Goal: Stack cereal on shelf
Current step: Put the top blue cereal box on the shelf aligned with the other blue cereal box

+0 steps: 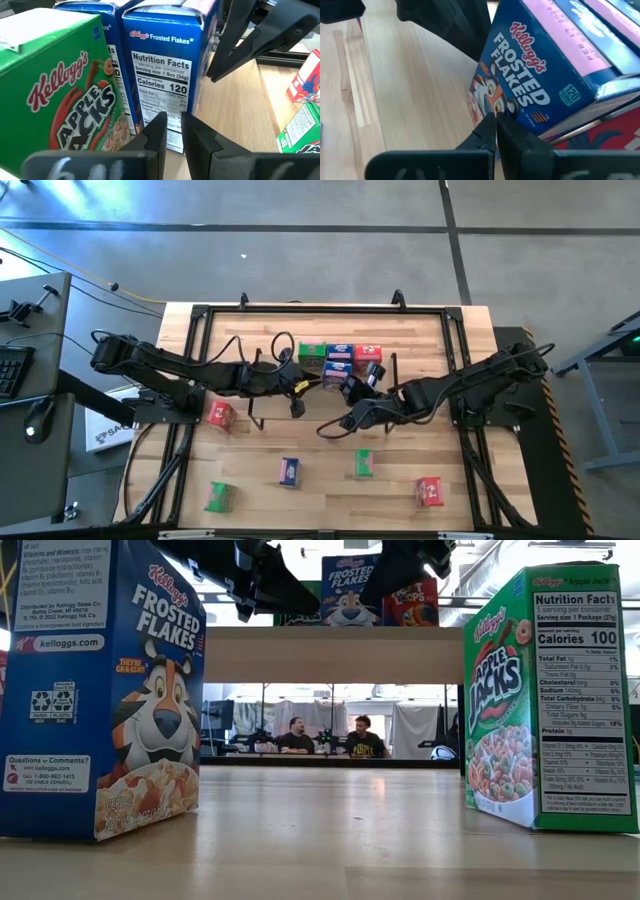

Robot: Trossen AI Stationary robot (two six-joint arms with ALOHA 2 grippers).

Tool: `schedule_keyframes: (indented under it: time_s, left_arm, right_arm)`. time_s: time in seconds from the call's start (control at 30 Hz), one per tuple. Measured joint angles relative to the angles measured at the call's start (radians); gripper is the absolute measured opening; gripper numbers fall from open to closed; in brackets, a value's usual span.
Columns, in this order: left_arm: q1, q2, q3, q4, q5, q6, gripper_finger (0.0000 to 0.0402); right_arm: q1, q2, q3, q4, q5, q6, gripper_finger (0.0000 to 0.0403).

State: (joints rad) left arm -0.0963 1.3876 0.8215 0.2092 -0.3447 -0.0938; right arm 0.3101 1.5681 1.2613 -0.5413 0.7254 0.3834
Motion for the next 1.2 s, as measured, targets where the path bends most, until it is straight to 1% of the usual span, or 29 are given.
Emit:
schedule_keyframes:
  time_s: [0.43, 0.77, 1.2]
  left_arm:
    - [0.015, 0.0, 0.0, 0.007, 0.002, 0.001, 0.0046]
    - [0.019, 0.001, 0.0, 0.026, 0.023, 0.001, 0.0046]
    - [0.019, 0.04, 0.0, 0.082, 0.022, 0.015, 0.0046]
  right_arm:
    - [-0.002, 0.0, 0.0, -0.009, -0.002, 0.004, 0.0002]
    - [-0.002, -0.003, 0.0, -0.039, -0.019, 0.018, 0.0002]
    - [-0.002, -0.003, 0.0, -0.046, -0.023, 0.027, 0.0002]
